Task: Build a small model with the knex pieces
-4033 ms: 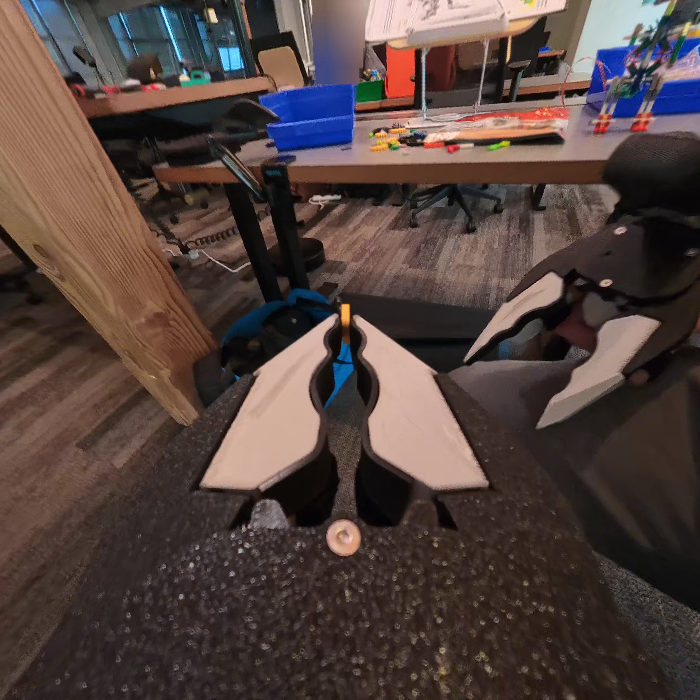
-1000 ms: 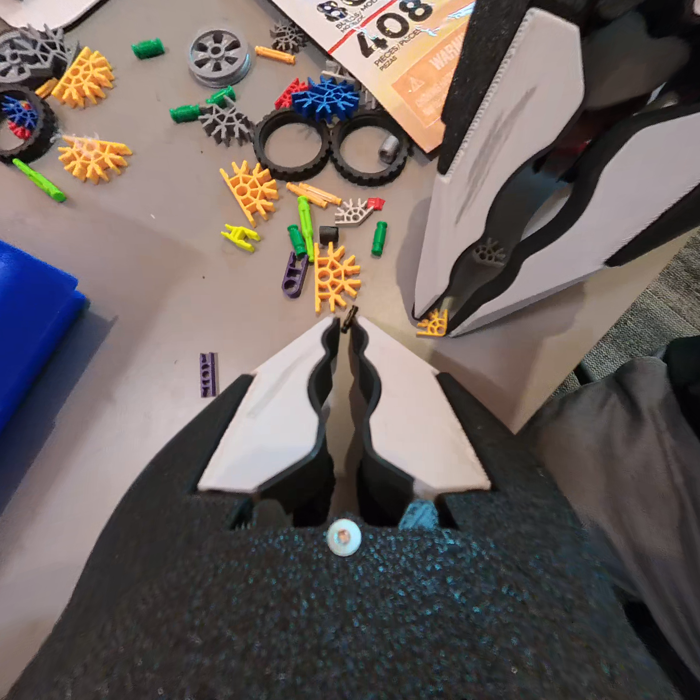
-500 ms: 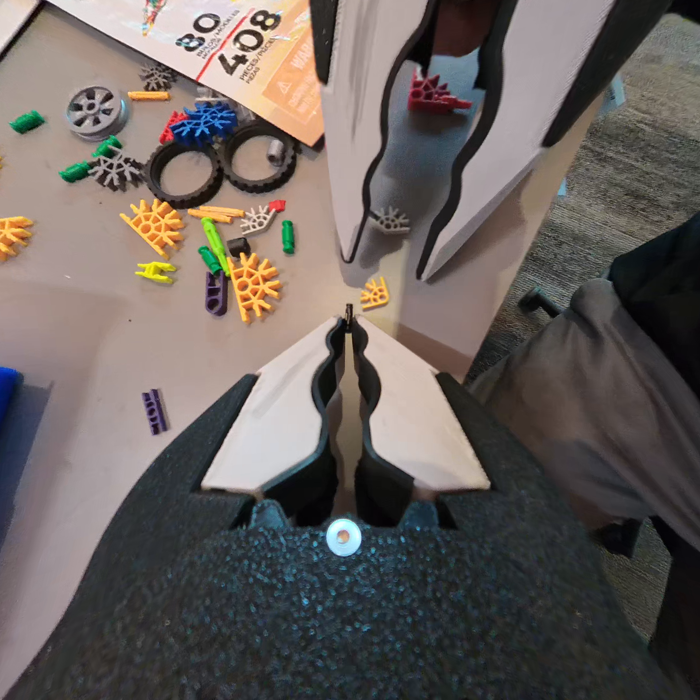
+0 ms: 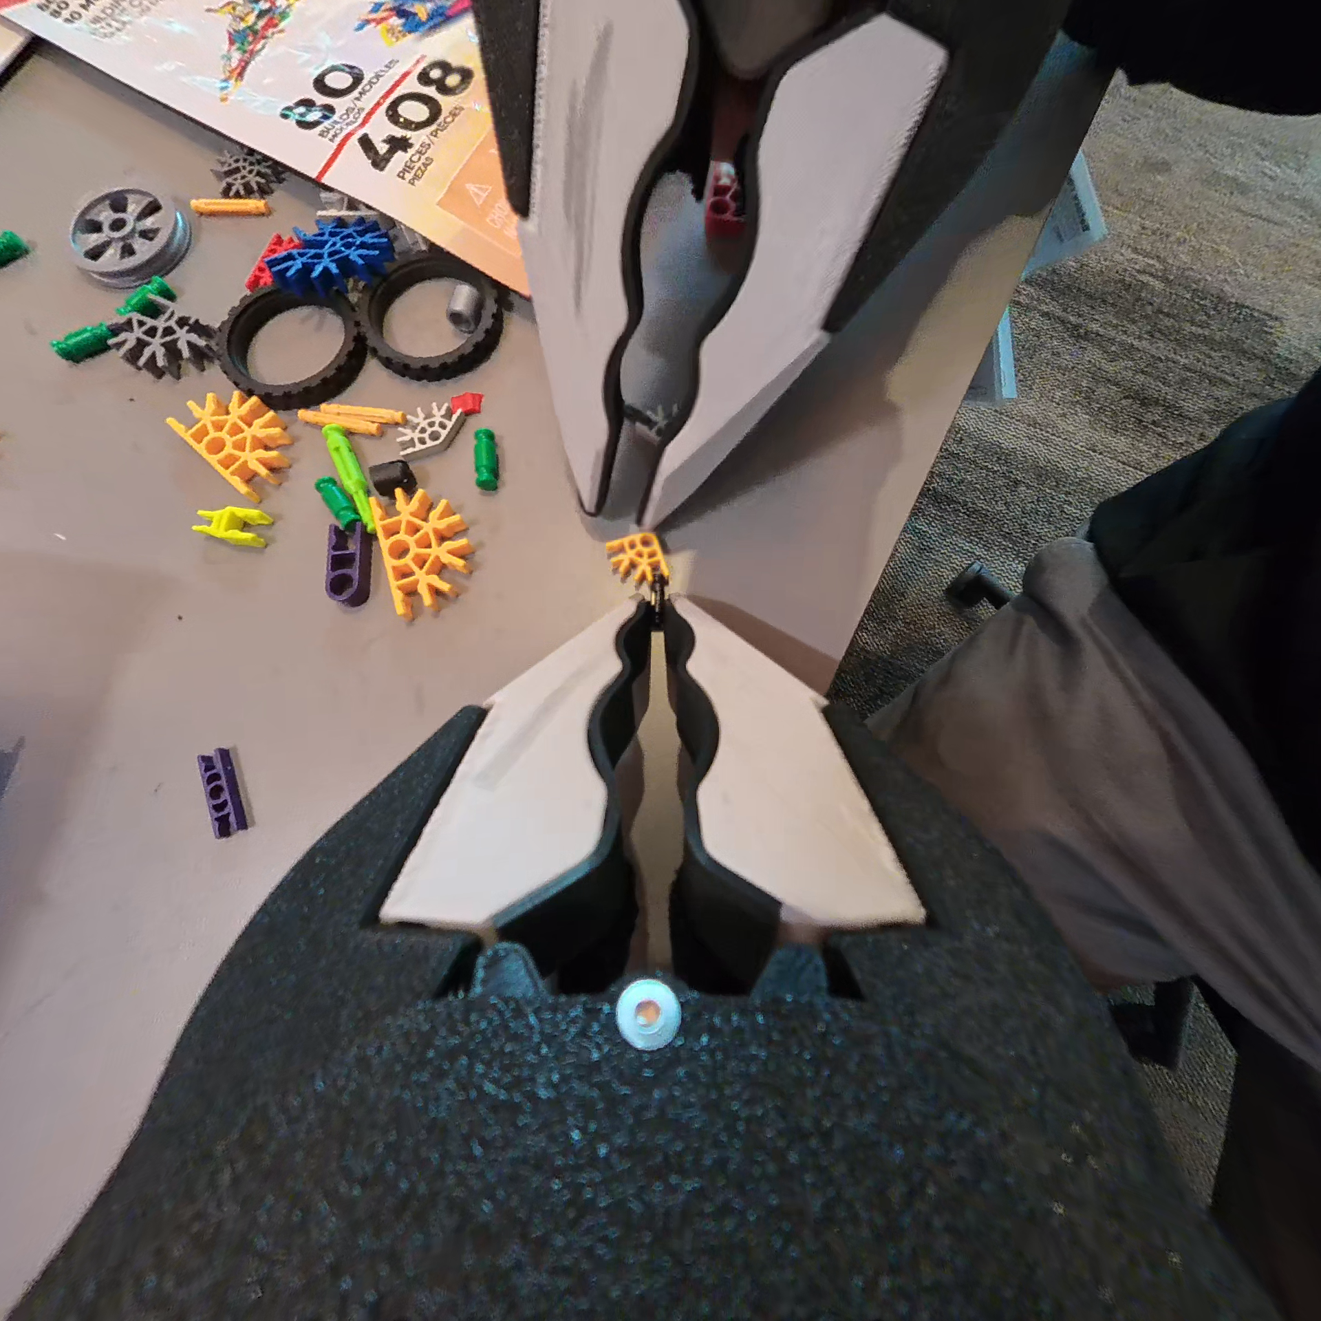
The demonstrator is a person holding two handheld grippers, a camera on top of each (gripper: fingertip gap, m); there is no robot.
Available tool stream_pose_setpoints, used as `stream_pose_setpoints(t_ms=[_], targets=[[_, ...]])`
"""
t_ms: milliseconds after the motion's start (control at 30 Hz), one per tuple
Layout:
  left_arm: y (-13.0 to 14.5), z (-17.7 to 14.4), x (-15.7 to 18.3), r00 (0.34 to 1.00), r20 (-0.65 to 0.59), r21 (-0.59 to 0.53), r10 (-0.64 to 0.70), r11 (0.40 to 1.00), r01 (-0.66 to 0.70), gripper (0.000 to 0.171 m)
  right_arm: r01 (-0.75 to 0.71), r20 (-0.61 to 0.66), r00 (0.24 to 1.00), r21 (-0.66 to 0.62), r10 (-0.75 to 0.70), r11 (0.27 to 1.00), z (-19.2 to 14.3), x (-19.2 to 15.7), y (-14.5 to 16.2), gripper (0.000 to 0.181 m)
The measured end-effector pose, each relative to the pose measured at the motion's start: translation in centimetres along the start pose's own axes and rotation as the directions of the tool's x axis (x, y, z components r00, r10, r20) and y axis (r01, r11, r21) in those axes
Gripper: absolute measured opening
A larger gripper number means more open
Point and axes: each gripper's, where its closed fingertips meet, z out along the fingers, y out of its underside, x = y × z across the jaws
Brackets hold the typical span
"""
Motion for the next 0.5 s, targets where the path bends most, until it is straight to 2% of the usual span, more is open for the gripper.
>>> stream_pose_setpoints(t_ms=[167,367,500], targets=[[-0.59,-0.38,0.0,1.0,-0.004,0.046,-0.029,0.999,0.029,0.0,0.007,0.022,1.0,0.02,-0.008,1.0,0.19,-0.43,-0.42,0.008],[0.07,0.06,-0.08,0.999,0.008,-0.004,-0.036,0.999,0.036,0.001,0.026,0.032,0.999,0.044,-0.027,0.999,0.06,-0.71,-0.82,0.006],[-0.01,0.14,-0.05,0.999,0.004,-0.005,-0.035,0.999,0.035,0.0,0.054,0.017,0.998,0.018,-0.055,0.998,0.5,-0.6,-0.5,0.007]])
